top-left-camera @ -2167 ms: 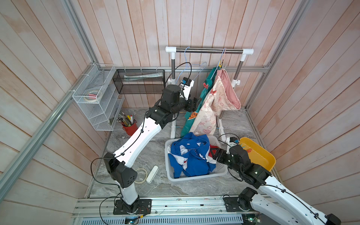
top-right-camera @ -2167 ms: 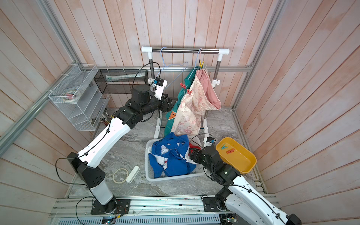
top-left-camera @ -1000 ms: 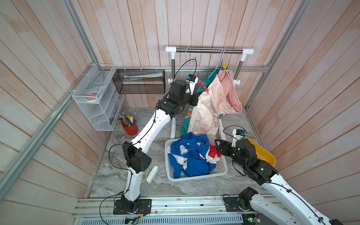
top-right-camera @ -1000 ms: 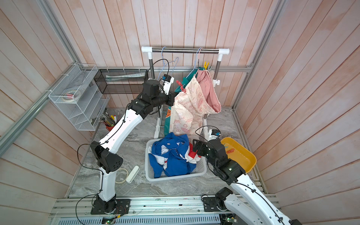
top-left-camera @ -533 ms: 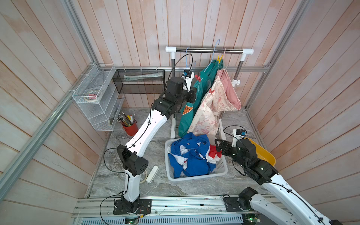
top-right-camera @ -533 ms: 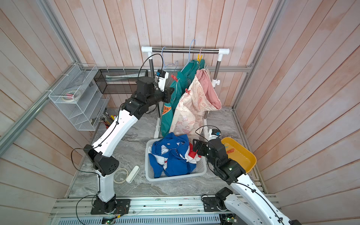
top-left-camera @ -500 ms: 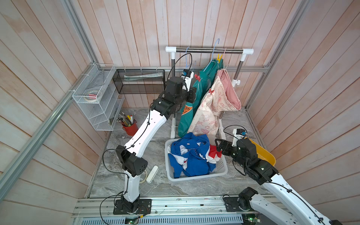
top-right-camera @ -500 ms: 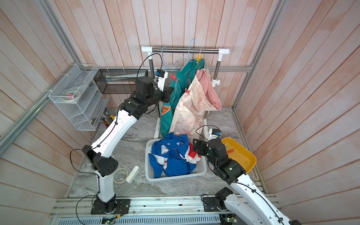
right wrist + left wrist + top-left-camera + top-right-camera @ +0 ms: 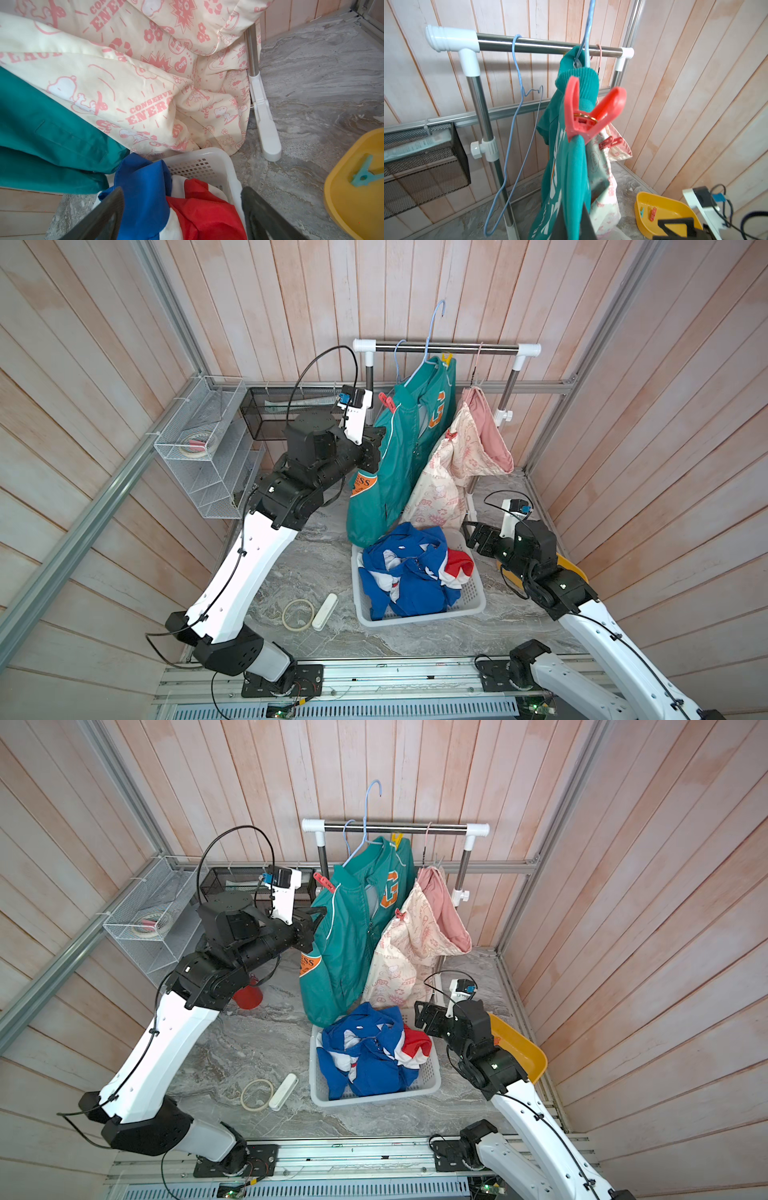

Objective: Remove the clothespins securing jackets to the hanger
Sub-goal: Pick up the hanger from the clothesline, then adjust the jacket in the basket.

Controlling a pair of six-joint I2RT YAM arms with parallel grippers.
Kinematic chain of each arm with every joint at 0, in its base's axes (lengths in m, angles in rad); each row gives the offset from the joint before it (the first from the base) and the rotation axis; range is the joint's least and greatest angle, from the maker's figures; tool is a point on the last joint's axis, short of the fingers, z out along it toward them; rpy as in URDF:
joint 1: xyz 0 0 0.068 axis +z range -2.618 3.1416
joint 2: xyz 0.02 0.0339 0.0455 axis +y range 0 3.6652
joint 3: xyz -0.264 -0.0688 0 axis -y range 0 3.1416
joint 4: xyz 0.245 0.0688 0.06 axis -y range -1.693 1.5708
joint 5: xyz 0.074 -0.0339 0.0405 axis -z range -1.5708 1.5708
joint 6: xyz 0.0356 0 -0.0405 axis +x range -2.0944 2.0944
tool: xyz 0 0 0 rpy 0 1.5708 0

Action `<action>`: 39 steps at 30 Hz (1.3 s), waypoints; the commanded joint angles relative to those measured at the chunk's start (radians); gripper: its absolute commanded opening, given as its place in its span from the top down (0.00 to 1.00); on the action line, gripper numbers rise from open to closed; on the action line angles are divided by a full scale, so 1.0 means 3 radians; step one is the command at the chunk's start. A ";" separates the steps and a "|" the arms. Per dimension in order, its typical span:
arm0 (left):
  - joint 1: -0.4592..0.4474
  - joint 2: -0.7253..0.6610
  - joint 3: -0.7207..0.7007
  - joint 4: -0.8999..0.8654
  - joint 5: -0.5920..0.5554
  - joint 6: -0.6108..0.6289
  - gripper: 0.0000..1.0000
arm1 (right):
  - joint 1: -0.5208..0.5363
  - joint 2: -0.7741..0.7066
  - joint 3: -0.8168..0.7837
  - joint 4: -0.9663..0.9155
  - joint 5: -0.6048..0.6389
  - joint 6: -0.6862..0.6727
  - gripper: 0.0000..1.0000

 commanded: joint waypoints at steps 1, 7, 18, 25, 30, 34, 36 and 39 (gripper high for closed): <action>-0.0002 -0.0374 -0.0087 0.0427 0.0087 0.0077 1.00 | -0.0031 0.0063 0.0182 0.0095 -0.0137 -0.0105 0.11; -0.0005 -0.0895 -0.0447 0.0164 0.0023 0.0043 1.00 | -0.0066 0.0229 0.0360 0.0134 -0.0228 -0.0146 0.10; -0.0005 -0.1580 -0.0558 -0.0370 0.0004 0.0036 1.00 | -0.0391 0.0546 0.0739 0.0165 -0.0508 -0.0141 0.11; -0.0004 -0.1909 -0.0446 -0.0671 0.0101 0.0036 1.00 | -0.0657 0.0762 0.0997 0.0172 -0.0752 -0.0098 0.11; -0.0005 -0.2033 -0.0382 -0.0791 0.0272 0.0036 1.00 | -0.0746 0.0918 0.1218 0.0175 -0.0756 -0.0123 0.11; -0.0005 -0.2152 -0.0320 -0.0805 0.0283 0.0038 1.00 | -0.0757 0.1044 0.1346 0.0169 -0.0753 -0.0116 0.12; -0.0002 -0.2200 -0.0297 -0.0813 0.0322 0.0036 1.00 | -0.0757 0.1071 0.1383 0.0170 -0.0744 -0.0115 0.12; -0.0001 -0.2281 -0.0219 -0.0819 0.0333 0.0037 1.00 | -0.0771 0.1125 0.1438 0.0162 -0.0705 -0.0133 0.12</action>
